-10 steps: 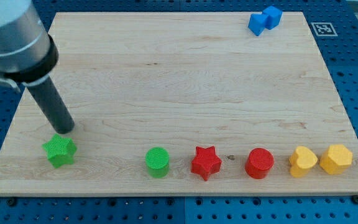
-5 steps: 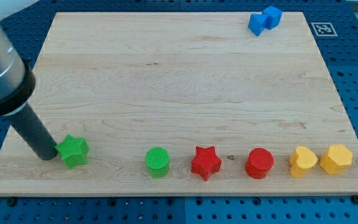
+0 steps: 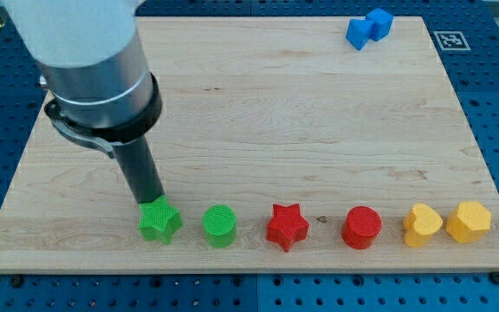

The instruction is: Move the green star closer to the green circle

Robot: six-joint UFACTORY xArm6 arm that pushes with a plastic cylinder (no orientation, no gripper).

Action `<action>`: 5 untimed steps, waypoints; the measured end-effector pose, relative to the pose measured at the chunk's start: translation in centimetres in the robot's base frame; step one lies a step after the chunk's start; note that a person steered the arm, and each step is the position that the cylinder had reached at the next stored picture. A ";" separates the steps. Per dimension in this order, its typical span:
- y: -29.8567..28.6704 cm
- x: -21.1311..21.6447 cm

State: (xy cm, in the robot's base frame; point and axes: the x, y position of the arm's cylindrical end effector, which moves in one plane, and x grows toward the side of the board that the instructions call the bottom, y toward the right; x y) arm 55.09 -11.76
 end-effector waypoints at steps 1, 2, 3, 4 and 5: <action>0.5 0.3; 0.5 0.3; 0.5 0.3; -0.5 0.1; -3.5 -0.3</action>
State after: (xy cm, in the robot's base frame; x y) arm 54.78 -15.21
